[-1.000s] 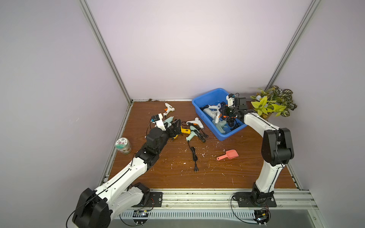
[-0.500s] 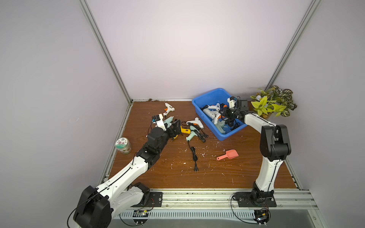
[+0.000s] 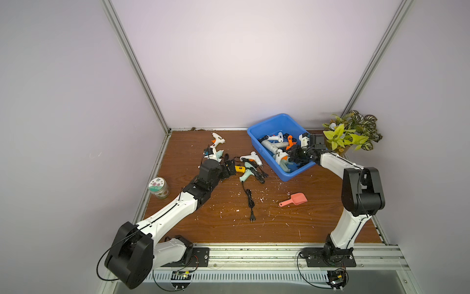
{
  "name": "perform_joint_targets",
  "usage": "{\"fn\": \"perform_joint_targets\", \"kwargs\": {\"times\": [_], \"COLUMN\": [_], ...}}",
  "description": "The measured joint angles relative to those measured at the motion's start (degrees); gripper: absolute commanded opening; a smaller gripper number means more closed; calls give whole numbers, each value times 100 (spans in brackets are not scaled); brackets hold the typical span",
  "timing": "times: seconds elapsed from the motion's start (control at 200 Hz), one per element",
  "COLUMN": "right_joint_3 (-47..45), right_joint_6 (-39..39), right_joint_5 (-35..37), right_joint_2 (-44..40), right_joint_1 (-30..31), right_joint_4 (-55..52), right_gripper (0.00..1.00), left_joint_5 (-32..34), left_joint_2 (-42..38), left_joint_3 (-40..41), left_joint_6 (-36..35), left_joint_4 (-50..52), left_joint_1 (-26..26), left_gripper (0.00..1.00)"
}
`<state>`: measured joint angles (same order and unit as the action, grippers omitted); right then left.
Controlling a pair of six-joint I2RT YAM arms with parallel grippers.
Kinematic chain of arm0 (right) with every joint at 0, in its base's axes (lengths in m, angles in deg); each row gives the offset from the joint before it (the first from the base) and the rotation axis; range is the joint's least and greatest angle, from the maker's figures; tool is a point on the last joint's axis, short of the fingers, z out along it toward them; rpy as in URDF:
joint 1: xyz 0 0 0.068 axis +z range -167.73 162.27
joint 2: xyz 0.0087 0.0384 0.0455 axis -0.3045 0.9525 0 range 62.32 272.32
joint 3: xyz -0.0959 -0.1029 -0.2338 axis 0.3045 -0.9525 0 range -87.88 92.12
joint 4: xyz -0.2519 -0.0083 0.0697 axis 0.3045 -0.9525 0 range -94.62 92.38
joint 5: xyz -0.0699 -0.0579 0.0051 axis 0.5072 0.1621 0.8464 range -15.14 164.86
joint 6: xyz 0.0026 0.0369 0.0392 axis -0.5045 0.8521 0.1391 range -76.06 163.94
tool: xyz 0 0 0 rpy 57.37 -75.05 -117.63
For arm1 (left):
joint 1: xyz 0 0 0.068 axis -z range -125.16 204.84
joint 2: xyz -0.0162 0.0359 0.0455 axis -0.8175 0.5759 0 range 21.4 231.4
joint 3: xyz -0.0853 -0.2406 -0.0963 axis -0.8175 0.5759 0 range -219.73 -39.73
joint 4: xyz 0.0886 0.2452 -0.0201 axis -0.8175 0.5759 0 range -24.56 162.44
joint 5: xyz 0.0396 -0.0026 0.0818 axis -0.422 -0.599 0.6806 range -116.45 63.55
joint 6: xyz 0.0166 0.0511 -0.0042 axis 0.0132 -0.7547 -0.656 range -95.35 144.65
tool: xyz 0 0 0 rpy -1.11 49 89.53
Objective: Put the hot melt glue gun into the storage box
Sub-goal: Place the hot melt adhesive gun in the storage box, then pick up the hot melt adhesive gun from the center of the board.
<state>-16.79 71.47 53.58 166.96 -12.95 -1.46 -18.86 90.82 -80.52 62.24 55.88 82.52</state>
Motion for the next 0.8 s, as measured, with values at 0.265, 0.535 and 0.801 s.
{"fn": "perform_joint_targets", "kwargs": {"times": [0.265,0.535,0.801], "right_joint_3": [-321,-640,-1233], "right_joint_6": [-7,-61,-92], "right_joint_5": [616,1231,1403], "right_joint_2": [-870,-2170,-3497], "right_joint_1": [-31,-39,-39], "right_joint_4": [-400,-758,-380], "right_gripper": [61,66,72], "left_joint_5": [-2,264,363], "left_joint_2": [439,1333,2529], "left_joint_3": [-72,-881,-1731], "left_joint_6": [-122,-337,-304], "left_joint_4": [260,463,831], "left_joint_1": [-391,-549,-883], "left_gripper": [98,84,76]}}
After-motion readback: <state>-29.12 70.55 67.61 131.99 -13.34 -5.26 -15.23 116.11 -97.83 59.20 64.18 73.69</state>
